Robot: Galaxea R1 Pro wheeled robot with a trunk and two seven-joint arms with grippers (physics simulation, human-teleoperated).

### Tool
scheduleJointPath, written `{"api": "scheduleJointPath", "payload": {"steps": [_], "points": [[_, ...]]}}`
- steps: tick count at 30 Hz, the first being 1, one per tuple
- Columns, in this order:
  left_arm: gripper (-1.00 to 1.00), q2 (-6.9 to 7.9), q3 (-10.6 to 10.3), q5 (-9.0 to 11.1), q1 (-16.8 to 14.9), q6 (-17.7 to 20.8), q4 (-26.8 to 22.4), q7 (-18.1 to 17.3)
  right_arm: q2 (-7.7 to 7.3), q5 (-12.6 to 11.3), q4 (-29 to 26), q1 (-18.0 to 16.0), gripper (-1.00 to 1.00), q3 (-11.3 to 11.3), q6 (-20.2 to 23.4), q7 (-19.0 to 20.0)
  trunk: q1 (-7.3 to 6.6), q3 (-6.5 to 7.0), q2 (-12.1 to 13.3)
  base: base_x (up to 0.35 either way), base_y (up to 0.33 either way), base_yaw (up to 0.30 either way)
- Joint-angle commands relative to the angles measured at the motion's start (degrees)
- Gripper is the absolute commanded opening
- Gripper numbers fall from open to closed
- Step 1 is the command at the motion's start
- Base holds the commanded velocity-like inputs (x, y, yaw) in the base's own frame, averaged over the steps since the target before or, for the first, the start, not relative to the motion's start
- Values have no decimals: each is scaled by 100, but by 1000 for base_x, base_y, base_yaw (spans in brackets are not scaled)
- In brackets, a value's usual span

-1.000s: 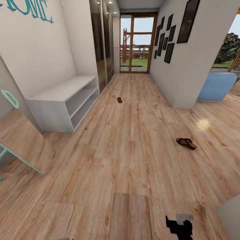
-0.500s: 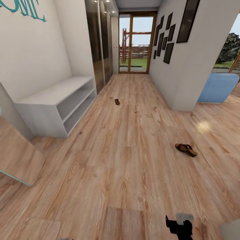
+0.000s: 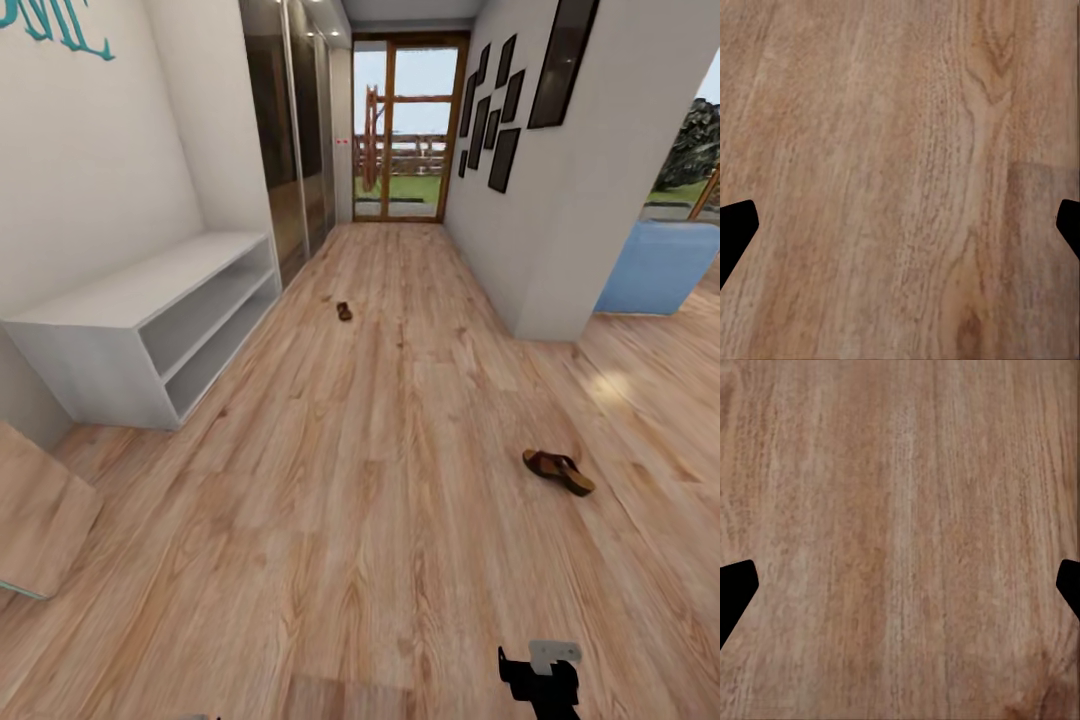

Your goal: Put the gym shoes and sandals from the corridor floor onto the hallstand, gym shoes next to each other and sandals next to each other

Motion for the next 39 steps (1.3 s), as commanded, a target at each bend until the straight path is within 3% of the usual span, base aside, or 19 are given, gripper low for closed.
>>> {"api": "scheduleJointPath", "payload": {"steps": [1,13,39], "points": [[100,-3,48,-9,-4,-10,3,-51,0,61,7,-4,100,-40,-14,-22,2,-5,-2,295,-167,0],[100,-3,48,-3,-5,-10,3,-51,9,47,0,-4,100,-40,-14,-26,2,-5,-2,295,-167,-15],[100,6,48,1,-5,-10,3,-51,6,50,2,-4,100,-40,-14,-31,2,-5,-2,288,-33,-283]]}}
